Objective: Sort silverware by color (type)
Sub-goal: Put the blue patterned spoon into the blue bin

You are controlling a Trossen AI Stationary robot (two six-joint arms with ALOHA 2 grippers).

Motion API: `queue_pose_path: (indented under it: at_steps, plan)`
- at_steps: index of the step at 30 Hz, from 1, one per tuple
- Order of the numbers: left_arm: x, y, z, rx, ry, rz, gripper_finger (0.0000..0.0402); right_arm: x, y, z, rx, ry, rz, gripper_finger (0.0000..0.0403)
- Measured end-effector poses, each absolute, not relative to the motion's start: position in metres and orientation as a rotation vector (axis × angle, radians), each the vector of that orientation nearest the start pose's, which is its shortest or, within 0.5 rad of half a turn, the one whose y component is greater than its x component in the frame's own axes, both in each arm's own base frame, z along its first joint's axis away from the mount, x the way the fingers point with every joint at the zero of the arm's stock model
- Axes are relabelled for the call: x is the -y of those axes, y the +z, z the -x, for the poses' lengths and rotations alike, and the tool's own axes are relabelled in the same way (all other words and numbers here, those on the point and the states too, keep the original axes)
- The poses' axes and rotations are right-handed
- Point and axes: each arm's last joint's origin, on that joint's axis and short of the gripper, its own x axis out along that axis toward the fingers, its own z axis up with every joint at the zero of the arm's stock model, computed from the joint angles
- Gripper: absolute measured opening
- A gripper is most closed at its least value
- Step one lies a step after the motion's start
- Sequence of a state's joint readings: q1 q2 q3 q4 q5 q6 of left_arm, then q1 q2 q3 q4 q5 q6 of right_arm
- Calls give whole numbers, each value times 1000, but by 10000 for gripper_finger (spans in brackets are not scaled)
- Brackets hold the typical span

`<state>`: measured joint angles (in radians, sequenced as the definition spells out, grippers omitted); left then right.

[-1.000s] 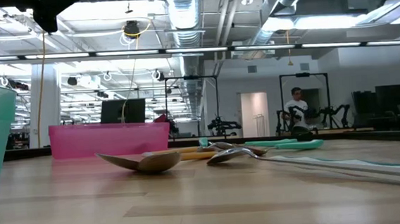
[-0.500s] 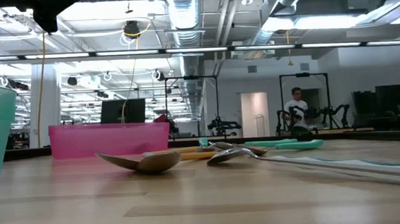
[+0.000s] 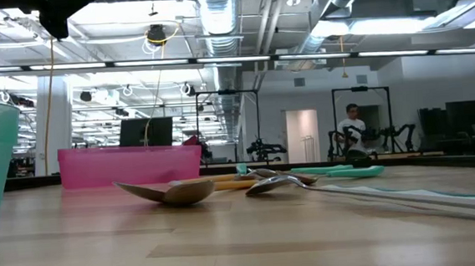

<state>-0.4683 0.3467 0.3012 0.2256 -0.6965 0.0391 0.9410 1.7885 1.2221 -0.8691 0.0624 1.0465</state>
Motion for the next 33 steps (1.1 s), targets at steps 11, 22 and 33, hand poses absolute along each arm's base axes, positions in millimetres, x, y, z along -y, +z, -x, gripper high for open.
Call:
queue_pose_path:
  at_steps: [11,22,33]
  plan:
    - [32,258,-104,146,230,61,190,-263,162,-190,-1413,-1,-195,25]
    - [32,258,-104,146,231,61,190,-260,150,-188,-1409,13,-212,25]
    - [32,258,-105,144,230,59,190,-260,150,-188,-1409,15,-214,29]
